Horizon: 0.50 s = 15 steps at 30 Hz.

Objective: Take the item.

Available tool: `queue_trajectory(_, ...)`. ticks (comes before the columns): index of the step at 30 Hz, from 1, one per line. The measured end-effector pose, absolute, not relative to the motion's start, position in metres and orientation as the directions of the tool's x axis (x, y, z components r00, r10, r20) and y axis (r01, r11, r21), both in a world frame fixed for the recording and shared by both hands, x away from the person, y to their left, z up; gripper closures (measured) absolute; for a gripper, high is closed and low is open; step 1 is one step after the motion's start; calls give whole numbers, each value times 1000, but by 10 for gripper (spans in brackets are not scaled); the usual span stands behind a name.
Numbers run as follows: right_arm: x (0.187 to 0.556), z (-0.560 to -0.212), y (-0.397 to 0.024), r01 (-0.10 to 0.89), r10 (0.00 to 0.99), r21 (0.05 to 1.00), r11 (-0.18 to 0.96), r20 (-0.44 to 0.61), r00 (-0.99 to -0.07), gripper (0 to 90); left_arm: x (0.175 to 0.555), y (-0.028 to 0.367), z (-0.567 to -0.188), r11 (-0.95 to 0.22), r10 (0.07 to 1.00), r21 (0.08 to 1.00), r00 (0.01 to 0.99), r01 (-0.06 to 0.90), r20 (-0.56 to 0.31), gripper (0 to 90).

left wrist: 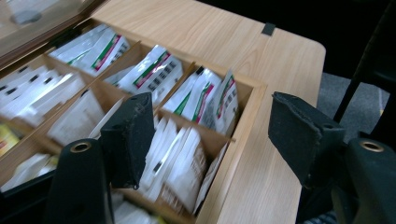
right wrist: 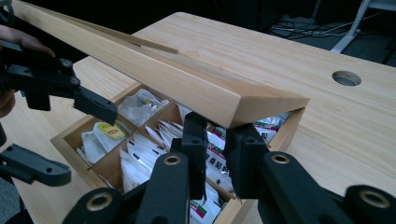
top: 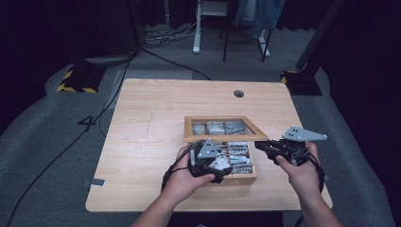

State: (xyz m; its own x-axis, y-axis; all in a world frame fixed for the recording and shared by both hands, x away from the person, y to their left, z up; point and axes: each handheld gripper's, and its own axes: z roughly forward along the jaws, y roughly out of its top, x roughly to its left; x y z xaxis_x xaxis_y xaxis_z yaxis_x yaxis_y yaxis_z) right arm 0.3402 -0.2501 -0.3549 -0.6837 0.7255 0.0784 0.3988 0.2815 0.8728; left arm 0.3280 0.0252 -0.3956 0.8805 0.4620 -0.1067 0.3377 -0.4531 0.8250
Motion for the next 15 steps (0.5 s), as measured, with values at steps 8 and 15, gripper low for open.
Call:
queue_trajectory(8,340,-355,-251,399,724,874,277,83,-685,783,335,7,-405,-453,445,824,887,341,-122,383)
queue_trajectory(15,340,-355,-251,399,725,874,278,81,-684,783,336,-6,-408,-447,435,836,894,318,-107,423)
